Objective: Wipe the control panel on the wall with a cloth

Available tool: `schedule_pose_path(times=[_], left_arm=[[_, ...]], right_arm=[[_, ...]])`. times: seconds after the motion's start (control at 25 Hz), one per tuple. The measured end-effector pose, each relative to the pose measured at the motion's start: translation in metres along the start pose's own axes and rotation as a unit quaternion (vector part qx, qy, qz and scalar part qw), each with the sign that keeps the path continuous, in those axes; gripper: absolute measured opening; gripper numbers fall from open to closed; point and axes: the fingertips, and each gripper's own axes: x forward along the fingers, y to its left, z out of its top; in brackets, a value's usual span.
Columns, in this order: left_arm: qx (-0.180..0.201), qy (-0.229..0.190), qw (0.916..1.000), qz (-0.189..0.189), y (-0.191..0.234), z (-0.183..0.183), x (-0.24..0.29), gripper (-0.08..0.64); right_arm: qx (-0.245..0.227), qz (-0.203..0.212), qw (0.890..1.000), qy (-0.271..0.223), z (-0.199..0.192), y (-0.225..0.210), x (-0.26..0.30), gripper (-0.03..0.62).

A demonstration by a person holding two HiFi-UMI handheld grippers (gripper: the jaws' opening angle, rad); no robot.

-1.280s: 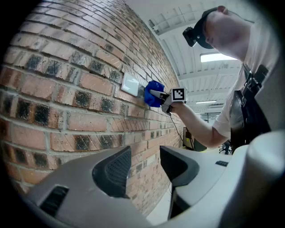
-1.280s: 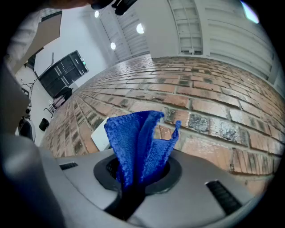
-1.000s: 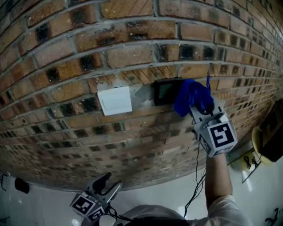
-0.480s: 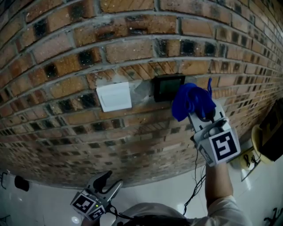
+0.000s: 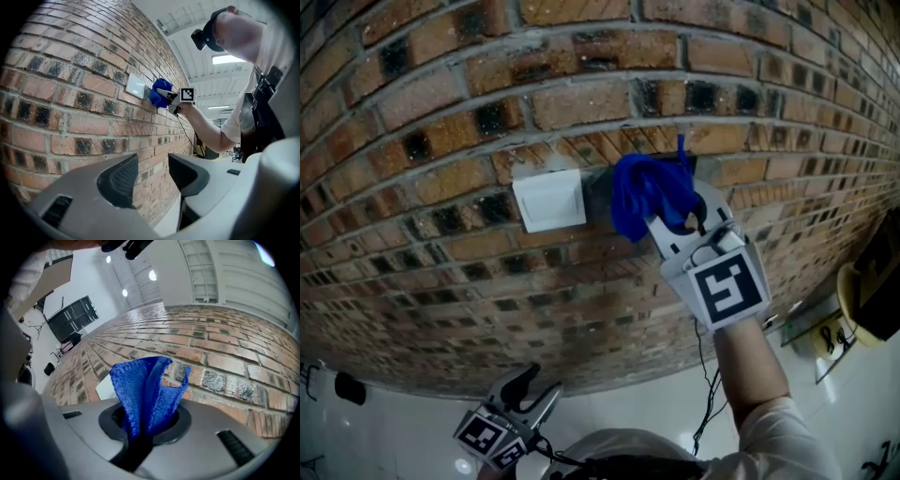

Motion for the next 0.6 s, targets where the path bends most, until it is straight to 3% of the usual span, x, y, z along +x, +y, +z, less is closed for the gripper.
schedule_pose_path(times=[0.32,0.6], left_arm=[[0.007,0.019,0.9998,-0.005,-0.004,-0.009,0.007,0.206],[0.019,0.021,0.9995,-0.013,-0.013,-0.005,0.017,0.206]], right_arm=[[-0.032,-0.066,0.997,0.032,-0.033,-0.083,-0.046,0.089],[-0.026,-0.100,0.992,0.077,-0.076,-0.129,-0.066,0.091]])
